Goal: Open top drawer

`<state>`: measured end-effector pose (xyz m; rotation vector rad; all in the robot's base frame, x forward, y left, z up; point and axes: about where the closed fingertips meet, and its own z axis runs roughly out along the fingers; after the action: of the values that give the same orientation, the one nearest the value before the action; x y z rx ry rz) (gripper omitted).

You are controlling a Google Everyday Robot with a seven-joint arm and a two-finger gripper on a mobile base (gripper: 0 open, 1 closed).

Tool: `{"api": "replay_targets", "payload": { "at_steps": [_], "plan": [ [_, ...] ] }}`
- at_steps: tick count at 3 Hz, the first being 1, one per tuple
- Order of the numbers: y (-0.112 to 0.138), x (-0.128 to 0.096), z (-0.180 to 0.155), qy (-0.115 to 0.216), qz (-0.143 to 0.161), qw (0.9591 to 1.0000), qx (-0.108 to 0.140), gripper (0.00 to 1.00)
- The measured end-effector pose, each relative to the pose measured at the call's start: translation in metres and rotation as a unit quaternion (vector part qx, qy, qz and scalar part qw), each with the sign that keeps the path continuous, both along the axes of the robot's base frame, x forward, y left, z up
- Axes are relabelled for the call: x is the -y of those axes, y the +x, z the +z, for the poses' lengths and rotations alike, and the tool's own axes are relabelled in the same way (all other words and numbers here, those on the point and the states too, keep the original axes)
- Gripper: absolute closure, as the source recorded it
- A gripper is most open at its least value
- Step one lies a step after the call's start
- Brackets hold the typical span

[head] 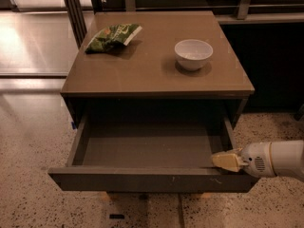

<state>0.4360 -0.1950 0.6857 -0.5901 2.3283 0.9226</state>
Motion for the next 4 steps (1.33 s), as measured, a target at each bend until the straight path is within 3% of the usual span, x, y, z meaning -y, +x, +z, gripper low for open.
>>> {"api": "replay_targets", "payload": {
  "at_steps": [1, 2, 4],
  "plan": [
    [0.007, 0.004, 0.034, -0.011, 0.011, 0.9971, 0.074, 1.0],
    [0.018, 0.008, 0.063, -0.026, 0.017, 0.9921, 0.122, 1.0],
    [0.019, 0.008, 0.064, -0.027, 0.018, 0.9917, 0.125, 0.59]
  ]
}}
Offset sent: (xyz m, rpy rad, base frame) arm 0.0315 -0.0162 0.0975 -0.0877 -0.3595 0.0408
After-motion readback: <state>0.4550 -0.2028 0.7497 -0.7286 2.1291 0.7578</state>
